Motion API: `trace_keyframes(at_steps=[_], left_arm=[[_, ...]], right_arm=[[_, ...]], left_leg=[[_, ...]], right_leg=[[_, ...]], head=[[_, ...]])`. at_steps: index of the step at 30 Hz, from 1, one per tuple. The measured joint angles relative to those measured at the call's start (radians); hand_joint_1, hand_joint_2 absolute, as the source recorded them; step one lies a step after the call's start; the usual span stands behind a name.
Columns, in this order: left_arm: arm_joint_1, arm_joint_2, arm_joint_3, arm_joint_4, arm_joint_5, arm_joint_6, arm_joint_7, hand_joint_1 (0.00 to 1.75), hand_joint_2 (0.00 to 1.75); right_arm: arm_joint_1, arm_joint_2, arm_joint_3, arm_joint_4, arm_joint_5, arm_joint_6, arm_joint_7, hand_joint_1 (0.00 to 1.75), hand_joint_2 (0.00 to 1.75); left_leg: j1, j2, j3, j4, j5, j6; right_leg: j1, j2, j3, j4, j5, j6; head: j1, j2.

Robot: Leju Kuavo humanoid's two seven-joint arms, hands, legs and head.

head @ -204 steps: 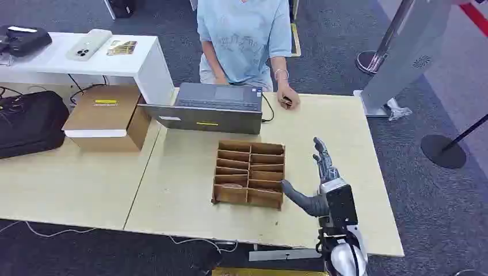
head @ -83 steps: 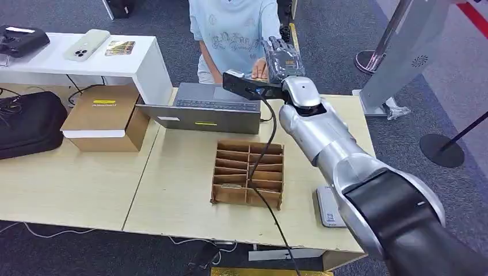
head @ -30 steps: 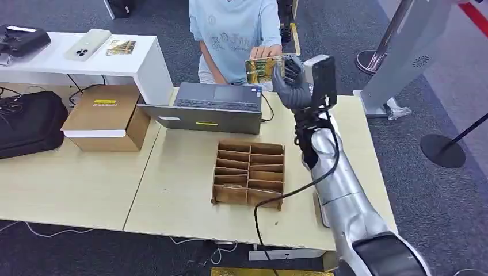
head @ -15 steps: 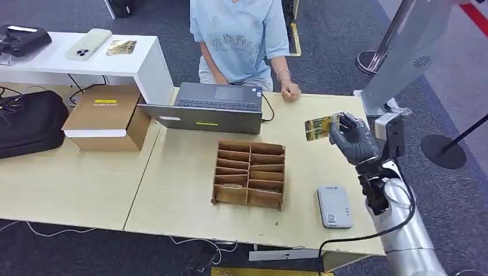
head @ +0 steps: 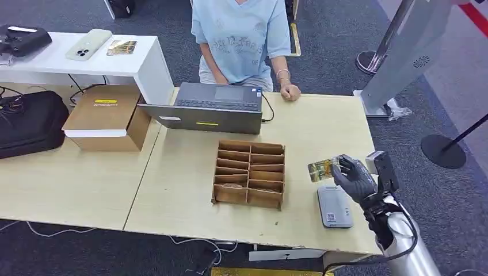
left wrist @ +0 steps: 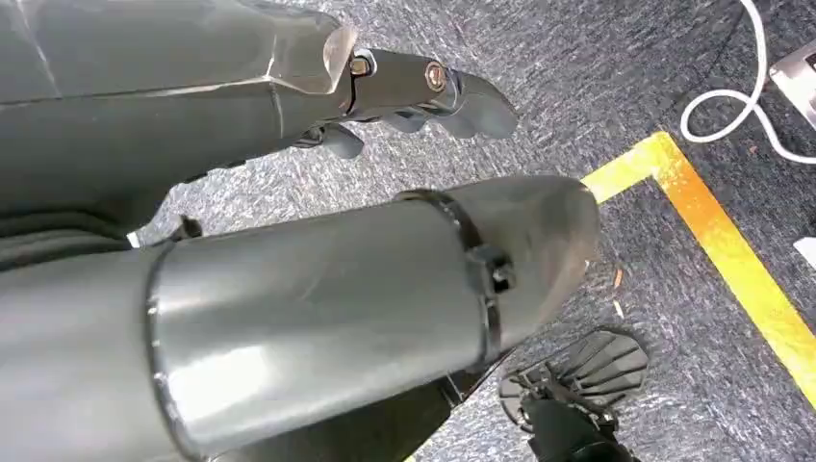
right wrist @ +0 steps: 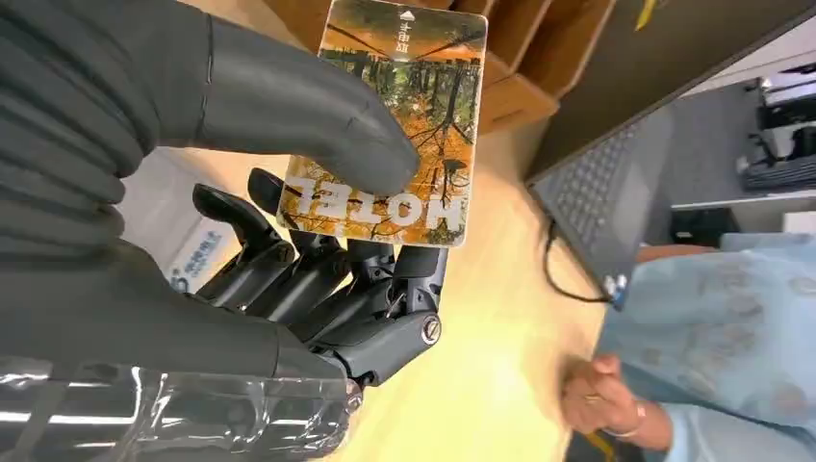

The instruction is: Pass the card to the sensor for recognition and then transmit it.

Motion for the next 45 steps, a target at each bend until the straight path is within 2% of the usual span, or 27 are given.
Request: trace_keyframes(at_steps=[7, 21, 29, 45], left_arm=[[0.000, 0.002, -0.018, 0.000, -0.014, -0.010, 0.000, 0.00, 0.00], [-0.001, 0.014, -0.072, 0.000, -0.052, -0.059, 0.000, 0.00, 0.00], [-0.001, 0.018, -0.082, 0.000, -0.059, -0.064, 0.000, 0.00, 0.00], [-0.003, 0.031, -0.105, 0.000, -0.080, -0.097, 0.001, 0.00, 0.00]], right_arm=[[-0.011, 0.002, 0.004, 0.098, 0.011, -0.038, -0.006, 1.75, 1.75], [-0.009, 0.011, -0.032, 0.157, 0.015, -0.100, -0.021, 1.75, 1.75], [0.002, 0.015, -0.059, 0.157, 0.014, -0.106, -0.021, 1.75, 1.75], [0.129, 0.037, -0.192, 0.064, 0.032, -0.092, 0.014, 1.75, 1.75]], left_leg=[[0.000, 0.000, 0.000, 0.000, 0.000, 0.000], [0.000, 0.000, 0.000, 0.000, 0.000, 0.000], [0.000, 0.000, 0.000, 0.000, 0.000, 0.000], [0.000, 0.000, 0.000, 0.000, 0.000, 0.000]], right_leg=[[0.000, 0.000, 0.000, 0.000, 0.000, 0.000], [0.000, 0.000, 0.000, 0.000, 0.000, 0.000], [0.000, 0.000, 0.000, 0.000, 0.000, 0.000], [0.000, 0.000, 0.000, 0.000, 0.000, 0.000]], head=[[0.000, 0.000], [0.000, 0.000], [0.000, 0.000], [0.000, 0.000]])
